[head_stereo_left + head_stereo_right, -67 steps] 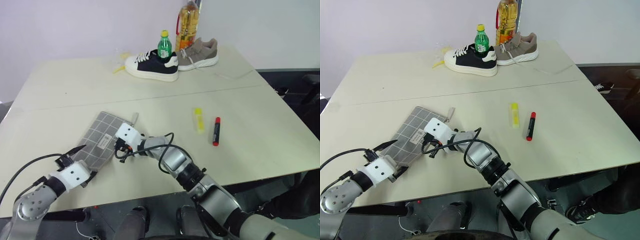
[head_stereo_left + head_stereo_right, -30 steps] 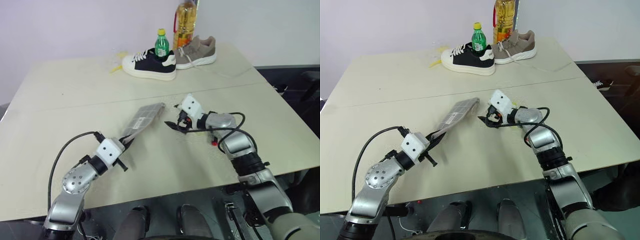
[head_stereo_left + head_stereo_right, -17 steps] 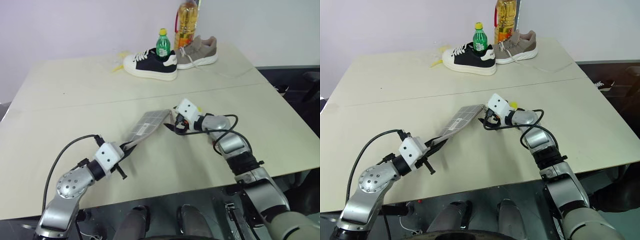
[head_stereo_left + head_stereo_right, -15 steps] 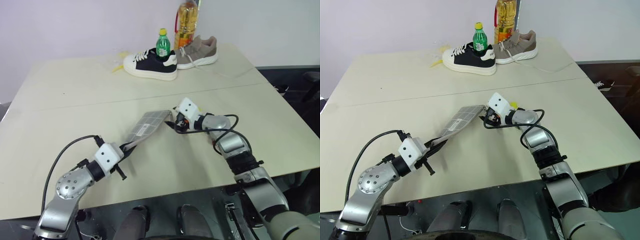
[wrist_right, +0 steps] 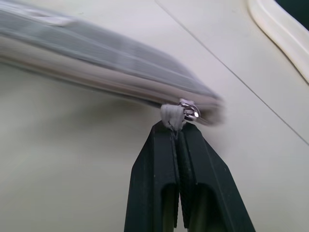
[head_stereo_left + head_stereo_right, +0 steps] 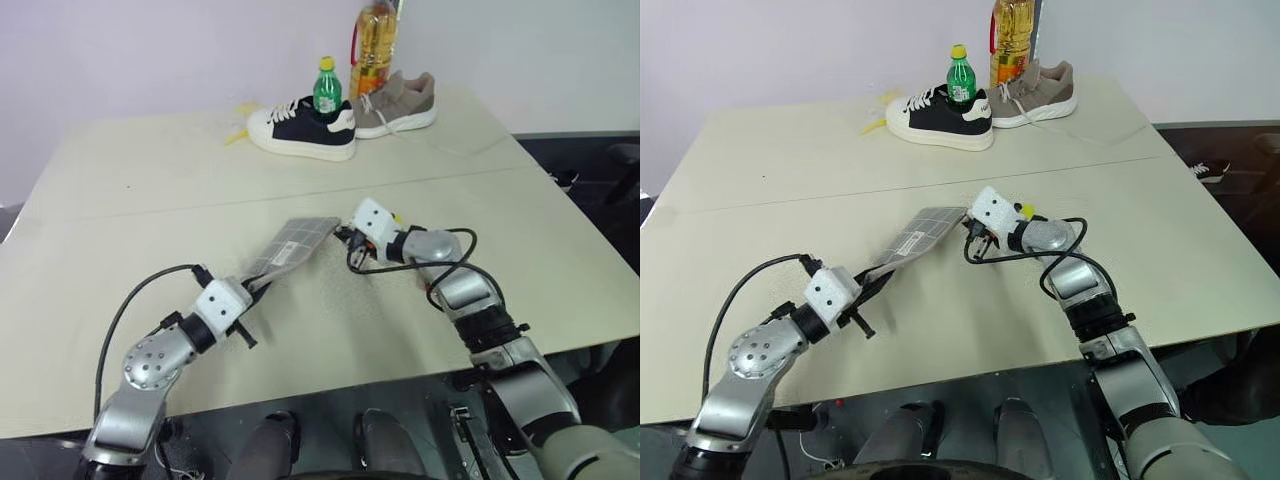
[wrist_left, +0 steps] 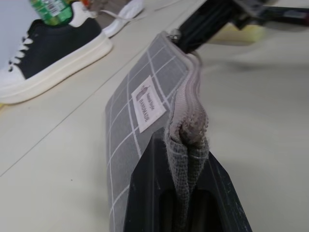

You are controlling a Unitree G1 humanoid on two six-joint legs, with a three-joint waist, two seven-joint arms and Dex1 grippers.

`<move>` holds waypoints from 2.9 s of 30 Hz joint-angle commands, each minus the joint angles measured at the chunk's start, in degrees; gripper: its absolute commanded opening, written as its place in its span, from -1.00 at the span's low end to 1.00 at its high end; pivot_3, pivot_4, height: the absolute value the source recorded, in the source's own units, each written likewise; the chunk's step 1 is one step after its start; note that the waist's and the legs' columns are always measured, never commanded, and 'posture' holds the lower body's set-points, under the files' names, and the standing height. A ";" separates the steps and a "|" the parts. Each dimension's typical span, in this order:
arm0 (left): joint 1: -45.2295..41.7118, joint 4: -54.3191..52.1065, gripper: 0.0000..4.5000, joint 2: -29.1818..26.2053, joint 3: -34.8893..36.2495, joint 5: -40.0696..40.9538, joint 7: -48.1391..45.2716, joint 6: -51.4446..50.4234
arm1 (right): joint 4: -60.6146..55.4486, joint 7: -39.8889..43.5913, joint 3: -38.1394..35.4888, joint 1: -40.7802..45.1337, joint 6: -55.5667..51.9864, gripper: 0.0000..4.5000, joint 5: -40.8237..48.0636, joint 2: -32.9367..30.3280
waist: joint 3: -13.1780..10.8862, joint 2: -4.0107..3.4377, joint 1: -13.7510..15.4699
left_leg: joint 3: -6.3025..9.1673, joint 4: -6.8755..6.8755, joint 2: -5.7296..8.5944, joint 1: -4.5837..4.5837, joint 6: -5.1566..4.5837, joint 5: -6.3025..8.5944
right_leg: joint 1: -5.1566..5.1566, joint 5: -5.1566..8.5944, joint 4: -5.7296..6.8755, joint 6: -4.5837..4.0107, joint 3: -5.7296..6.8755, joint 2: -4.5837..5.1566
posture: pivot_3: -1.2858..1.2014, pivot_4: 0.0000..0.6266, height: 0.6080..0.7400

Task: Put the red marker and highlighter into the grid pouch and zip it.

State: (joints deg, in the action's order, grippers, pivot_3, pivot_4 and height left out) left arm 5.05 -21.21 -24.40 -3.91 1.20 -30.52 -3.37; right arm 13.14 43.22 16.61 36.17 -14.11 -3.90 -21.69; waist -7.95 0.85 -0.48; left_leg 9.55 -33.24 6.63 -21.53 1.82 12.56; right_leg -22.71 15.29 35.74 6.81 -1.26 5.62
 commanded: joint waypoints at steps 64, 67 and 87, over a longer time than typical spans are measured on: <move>-12.43 12.55 -1.00 7.37 -1.84 -1.68 7.99 8.21 | -9.86 -13.47 -12.22 0.49 -43.30 -0.62 9.83 -5.16 | -0.07 0.12 1.13 | 0.00 -0.60 -0.03 -0.34 -0.07 0.08 | -0.05 -0.05 0.01 -0.03 0.08 -0.06 | 0.03 -0.52 1.00; -12.28 12.41 -1.00 7.39 -0.64 0.22 7.80 7.78 | -12.83 -10.03 -6.67 -1.34 -24.25 -0.62 5.10 -9.81 | -0.10 0.09 1.14 | -0.01 -0.62 -0.03 -0.40 -0.07 0.08 | -0.09 -0.06 0.01 -0.02 0.10 -0.06 | 0.03 -0.52 1.00; -11.64 11.29 -1.00 6.12 -0.62 1.93 4.54 7.66 | -12.19 -3.21 -4.66 0.74 -4.78 -0.62 2.79 -9.51 | -0.10 0.10 1.18 | 0.02 -0.70 -0.04 -0.49 -0.08 0.09 | -0.14 -0.07 0.01 -0.01 0.14 -0.07 | 0.03 -0.52 1.00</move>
State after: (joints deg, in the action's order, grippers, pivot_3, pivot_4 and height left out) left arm -6.51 -7.38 -17.97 -3.86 3.02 -25.39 3.33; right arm 2.43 39.90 12.61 35.21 -20.04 -0.99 -31.61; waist -8.05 0.95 0.70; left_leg 9.57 -33.94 6.59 -22.02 1.75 12.64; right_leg -22.85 15.23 35.75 6.79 -1.13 5.55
